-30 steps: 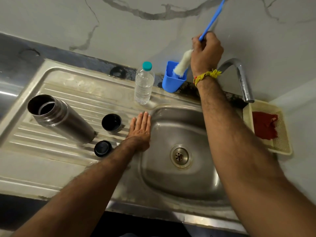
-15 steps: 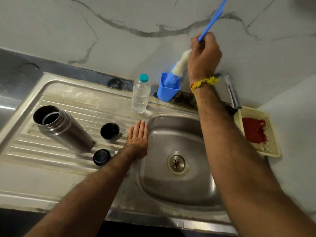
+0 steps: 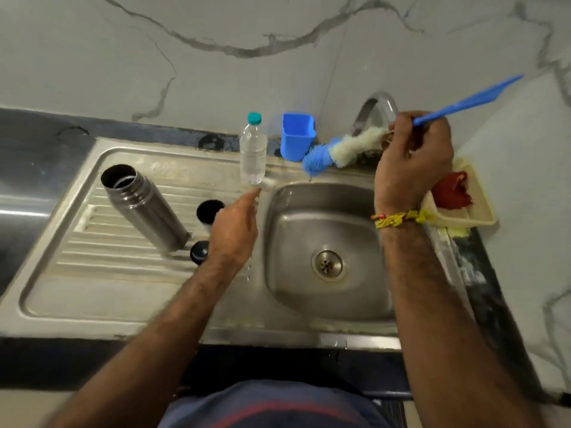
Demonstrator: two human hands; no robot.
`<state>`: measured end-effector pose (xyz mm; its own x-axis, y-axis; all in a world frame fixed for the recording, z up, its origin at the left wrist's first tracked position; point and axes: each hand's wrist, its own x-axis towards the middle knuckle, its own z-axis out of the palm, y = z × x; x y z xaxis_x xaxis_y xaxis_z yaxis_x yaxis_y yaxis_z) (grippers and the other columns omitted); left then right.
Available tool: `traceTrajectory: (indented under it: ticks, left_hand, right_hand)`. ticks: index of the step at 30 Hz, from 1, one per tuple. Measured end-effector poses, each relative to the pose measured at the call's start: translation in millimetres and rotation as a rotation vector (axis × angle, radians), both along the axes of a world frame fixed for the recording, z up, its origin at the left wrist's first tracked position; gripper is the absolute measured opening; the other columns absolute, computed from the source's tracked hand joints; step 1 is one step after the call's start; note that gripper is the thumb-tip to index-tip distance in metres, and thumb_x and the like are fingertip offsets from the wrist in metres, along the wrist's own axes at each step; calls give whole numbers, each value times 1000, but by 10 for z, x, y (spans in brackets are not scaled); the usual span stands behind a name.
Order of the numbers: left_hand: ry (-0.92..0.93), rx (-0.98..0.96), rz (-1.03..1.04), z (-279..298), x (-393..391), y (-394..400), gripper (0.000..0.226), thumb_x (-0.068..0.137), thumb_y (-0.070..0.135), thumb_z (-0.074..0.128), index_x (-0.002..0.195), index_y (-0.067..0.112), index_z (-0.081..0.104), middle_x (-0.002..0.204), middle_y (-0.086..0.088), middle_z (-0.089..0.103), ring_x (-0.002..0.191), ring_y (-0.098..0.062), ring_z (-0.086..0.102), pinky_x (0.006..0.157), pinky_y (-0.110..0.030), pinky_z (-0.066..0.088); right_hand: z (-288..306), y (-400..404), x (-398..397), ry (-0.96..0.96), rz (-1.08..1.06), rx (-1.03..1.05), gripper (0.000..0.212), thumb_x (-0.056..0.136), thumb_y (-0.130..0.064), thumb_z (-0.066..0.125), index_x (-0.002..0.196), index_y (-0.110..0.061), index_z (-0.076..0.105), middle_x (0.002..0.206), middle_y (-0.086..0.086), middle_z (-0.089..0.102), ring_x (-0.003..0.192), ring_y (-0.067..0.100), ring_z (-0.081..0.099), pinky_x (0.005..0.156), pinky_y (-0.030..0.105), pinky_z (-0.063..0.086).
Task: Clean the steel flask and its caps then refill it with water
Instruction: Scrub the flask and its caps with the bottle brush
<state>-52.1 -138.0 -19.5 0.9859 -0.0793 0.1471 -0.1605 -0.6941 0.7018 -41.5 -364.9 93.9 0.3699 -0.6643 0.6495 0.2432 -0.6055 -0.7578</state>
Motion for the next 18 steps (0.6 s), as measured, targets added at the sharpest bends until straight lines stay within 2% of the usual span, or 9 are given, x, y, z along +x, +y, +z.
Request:
traceTrajectory:
  ticks: [2,4,6,8,10,12,15,16,18]
  left_hand:
    - [-80,-181,96,79,-220,145,32,104,14,54,132,18,67,118,2,73,106,-13,69,100,-30,53]
    - [-146,-383,240,95,-433,278,22,101,13,60,119,15,72,106,5,75,95,-11,72,90,-29,58]
    - [-170,-513,443,65,-619,394,13,96,18,68,109,14,69,91,6,72,81,-5,70,78,-28,60]
    - [-180,-529,634,23,-737,526,28,88,27,78,105,16,57,85,6,63,71,-1,61,73,-26,56]
    - [-160,-560,739,-11,-755,660,56,76,33,88,110,17,46,97,-2,54,81,-10,55,78,-26,53]
    - [-147,-536,786,-28,-651,766,83,66,36,94,127,12,42,120,-9,50,106,-19,53,95,-21,47]
    - [-77,-496,730,14,-403,878,112,64,35,96,150,10,30,151,-9,40,138,-21,41,115,-21,29]
    - [-63,-508,694,28,-315,907,112,63,34,96,151,14,30,152,-6,43,137,-19,45,118,-27,30]
    - [-72,-530,641,32,-183,982,103,63,33,95,146,19,37,138,1,57,123,-14,59,114,-37,44]
  right_hand:
    - [-203,46,-200,47,0,52,16,91,-13,65,92,2,68,83,-2,66,73,-1,61,71,8,46]
    - [-386,112,-380,94,-2,106,18,91,-13,65,94,4,67,85,5,70,75,5,65,71,6,46]
    - [-547,171,-526,129,-15,149,17,92,-11,63,94,7,66,84,6,69,74,-4,64,70,3,44]
    - [-657,238,-638,160,-30,199,18,94,-9,62,95,8,65,83,1,66,72,-15,61,67,5,46]
    - [-724,300,-706,177,-30,279,17,95,-11,61,97,6,64,83,-4,66,71,-13,63,67,11,52]
    - [-752,359,-747,194,-11,379,10,96,-13,60,98,-3,62,81,-4,68,69,-3,68,67,22,59]
    - [-783,442,-775,219,12,480,7,97,-15,59,98,-8,61,81,-1,72,71,10,73,65,37,63]
    - [-792,460,-778,218,15,503,10,97,-15,59,99,-5,61,81,0,73,72,12,73,66,39,63]
    - [-794,487,-808,214,16,542,14,97,-15,60,101,-2,62,81,1,73,72,13,74,66,40,63]
